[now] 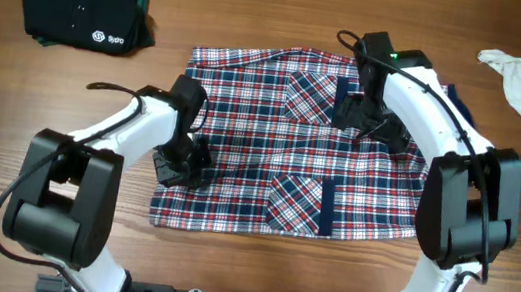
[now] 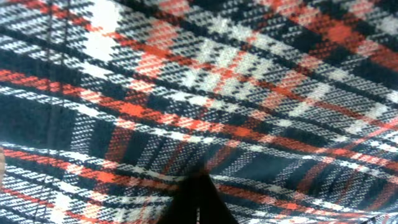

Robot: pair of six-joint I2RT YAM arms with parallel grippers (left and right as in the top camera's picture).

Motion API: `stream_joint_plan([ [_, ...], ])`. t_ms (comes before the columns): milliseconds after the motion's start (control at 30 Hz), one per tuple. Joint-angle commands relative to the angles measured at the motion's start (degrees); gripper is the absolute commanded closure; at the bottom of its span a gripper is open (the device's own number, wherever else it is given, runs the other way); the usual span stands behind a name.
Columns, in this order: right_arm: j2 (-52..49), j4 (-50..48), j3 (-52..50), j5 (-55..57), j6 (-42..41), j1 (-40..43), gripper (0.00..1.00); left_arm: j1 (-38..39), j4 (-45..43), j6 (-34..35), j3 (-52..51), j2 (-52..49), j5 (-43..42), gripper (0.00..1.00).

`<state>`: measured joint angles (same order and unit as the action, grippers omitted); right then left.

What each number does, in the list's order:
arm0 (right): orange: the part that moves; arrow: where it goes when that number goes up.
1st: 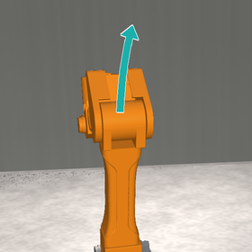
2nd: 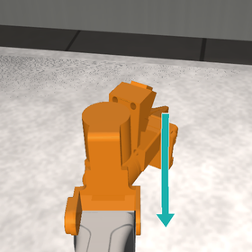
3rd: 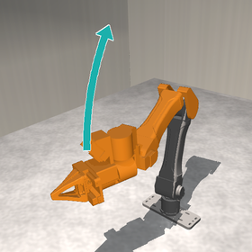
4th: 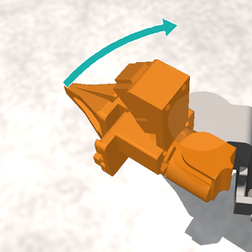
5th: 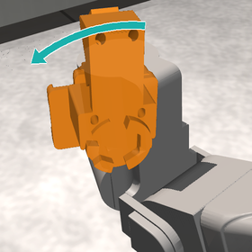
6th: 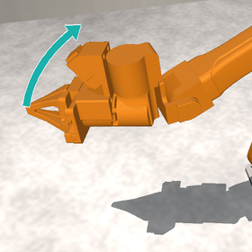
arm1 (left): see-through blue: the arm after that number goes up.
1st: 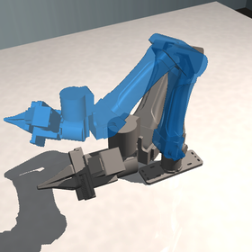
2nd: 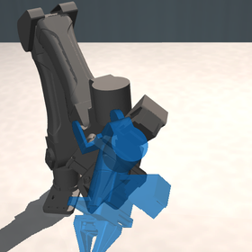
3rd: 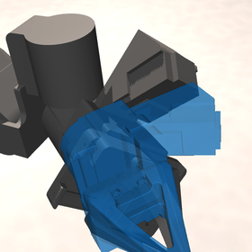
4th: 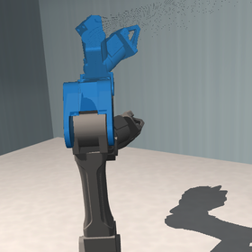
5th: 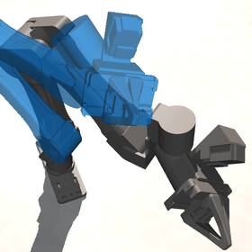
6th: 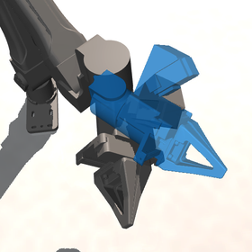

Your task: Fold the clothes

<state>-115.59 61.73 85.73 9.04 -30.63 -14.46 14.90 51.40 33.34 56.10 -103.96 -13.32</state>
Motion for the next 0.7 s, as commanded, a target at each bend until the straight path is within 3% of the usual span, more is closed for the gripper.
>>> stream_joint_plan([
  [0,1.2,-1.4,-0.2,0.0,-0.8,0.1,0.0,-1.2,-2.6,-1.4,0.1,-4.9,11.1,0.9],
  [100,1.2,-1.6,-0.3,-0.1,0.2,0.1,0.0,-1.2,-1.1,-1.6,6.4,-4.3,11.5,0.85],
  [133,1.2,-1.6,-0.3,-0.1,0.5,0.1,0.0,-1.2,-0.6,-1.6,8.7,-4.2,11.5,0.78],
  [233,1.2,-2.3,-0.3,-0.1,0.7,0.1,0.0,-1.2,-2.3,-1.6,14.6,-4.0,11.5,0.45],
  [267,1.2,-2.6,-0.3,-0.2,0.7,0.1,0.0,-1.2,-3.6,-1.6,16.2,-4.0,11.5,0.43],
  [433,1.2,-3.9,-0.3,-4.0,2.2,0.1,0.0,-1.2,-11.0,-1.3,19.9,-4.0,11.5,0.4],
  [667,1.2,-4.7,-0.3,-4.3,2.2,0.1,0.0,-1.2,-29.3,-1.4,19.9,-5.3,11.3,0.45],
])
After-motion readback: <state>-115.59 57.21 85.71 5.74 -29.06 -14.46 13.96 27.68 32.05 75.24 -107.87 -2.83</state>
